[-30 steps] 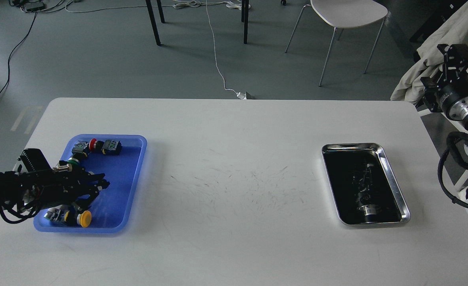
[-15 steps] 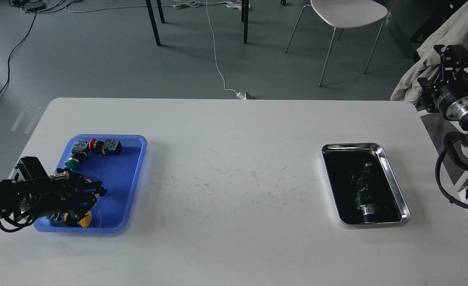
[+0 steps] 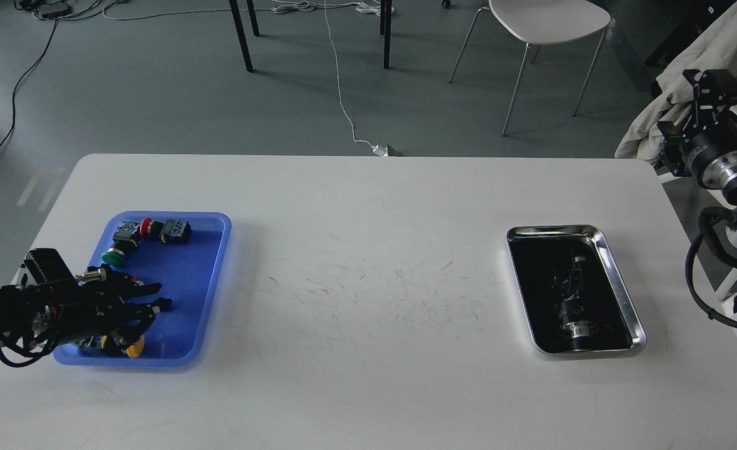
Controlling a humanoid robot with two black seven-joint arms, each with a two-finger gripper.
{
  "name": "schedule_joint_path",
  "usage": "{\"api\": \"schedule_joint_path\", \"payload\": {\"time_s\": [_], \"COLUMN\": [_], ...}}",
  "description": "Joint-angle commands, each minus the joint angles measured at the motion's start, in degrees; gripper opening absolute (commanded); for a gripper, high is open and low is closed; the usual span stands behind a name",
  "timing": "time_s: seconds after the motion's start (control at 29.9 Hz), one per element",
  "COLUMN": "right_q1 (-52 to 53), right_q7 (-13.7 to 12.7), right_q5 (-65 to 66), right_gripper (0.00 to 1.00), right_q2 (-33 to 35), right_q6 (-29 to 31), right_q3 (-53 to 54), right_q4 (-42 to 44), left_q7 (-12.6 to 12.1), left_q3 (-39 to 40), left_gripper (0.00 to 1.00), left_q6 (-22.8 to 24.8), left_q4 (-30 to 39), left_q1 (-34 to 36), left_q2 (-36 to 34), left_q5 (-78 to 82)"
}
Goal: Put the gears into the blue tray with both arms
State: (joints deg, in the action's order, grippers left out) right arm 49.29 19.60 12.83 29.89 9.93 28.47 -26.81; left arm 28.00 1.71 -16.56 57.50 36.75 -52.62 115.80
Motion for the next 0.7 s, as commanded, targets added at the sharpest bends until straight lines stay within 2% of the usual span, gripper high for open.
{"api": "schedule_joint_path", "payload": {"time_s": [0.0,0.2,0.47,0.6,0.67], "right_q1": [0.02,0.28,0.81,3.79,5.54], "right_q7": [0.00,0.00,-0.79,-0.88,-0.88], "right_q5": [0.00,-0.09,0.09,0.61,0.79], "right_gripper": [0.94,0.94,0.94,0.94,0.94], "right_q2": [-0.01,-0.01,0.17,0.26,0.52], "right_q6": [0.00,-0.08,0.44,1.06,3.16], "right_q3": [-0.69,-0.87,-1.04,-7.70,-13.15], "right_q4": [0.00,-0.17,-0.87,-1.49,-2.63], "left_q7": [0.00,0.00,0.00,0.00,0.00], "left_q3": [0.14,0.66,0.93,1.01,1.54], "left_gripper": [0.60,0.67,0.75,0.79,0.80], "left_q6": [-0.06,0.30,1.00,1.79,2.23], "left_q4": [0.07,-0.02,-0.63,-2.12,-2.57], "left_q1": [0.17,0.78,4.64,7.63,7.99], "left_q2": [-0.38,-0.65,-3.11,-3.11,-3.02], "left_q5": [-5.04,-12.33,-34.46,-47.91,-54.07]}}
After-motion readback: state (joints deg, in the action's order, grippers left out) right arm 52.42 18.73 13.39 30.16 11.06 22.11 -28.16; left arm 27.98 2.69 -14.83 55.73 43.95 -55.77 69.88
